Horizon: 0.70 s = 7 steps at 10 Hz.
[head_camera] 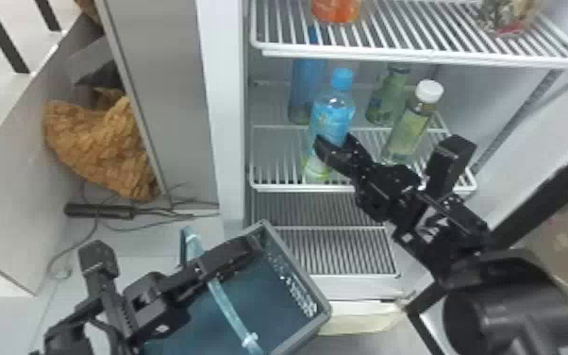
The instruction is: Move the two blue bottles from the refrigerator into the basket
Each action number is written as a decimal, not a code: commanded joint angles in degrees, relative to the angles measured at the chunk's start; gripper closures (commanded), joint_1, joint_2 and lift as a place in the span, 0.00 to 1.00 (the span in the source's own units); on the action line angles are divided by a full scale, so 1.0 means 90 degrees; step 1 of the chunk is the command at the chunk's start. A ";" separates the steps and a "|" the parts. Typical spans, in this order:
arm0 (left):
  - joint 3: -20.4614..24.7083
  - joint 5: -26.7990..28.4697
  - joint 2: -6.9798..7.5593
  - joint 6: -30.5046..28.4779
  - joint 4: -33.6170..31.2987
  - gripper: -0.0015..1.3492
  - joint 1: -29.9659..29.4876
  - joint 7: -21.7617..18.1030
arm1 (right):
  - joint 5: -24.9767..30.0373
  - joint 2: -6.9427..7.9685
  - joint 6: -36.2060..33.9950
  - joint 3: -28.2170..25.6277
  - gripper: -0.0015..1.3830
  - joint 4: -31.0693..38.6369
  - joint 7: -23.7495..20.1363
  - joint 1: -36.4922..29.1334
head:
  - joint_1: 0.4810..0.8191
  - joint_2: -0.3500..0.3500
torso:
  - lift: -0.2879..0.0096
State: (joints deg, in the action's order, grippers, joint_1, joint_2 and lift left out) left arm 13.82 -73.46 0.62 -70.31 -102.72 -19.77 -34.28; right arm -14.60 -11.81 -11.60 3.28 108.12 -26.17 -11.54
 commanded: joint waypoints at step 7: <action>-0.0013 -0.0102 0.0000 0.0078 0.0000 0.89 -0.0037 0.0000 | -0.0333 0.0024 -0.1179 -0.0631 0.93 0.2041 -0.0432 -0.1670 | 0.63 0.33 | 0.23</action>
State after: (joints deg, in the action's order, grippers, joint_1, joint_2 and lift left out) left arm 13.77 -74.33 0.64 -69.69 -102.72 -20.11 -34.28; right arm -17.30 -11.73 -21.15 -1.79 125.38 -30.05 -25.58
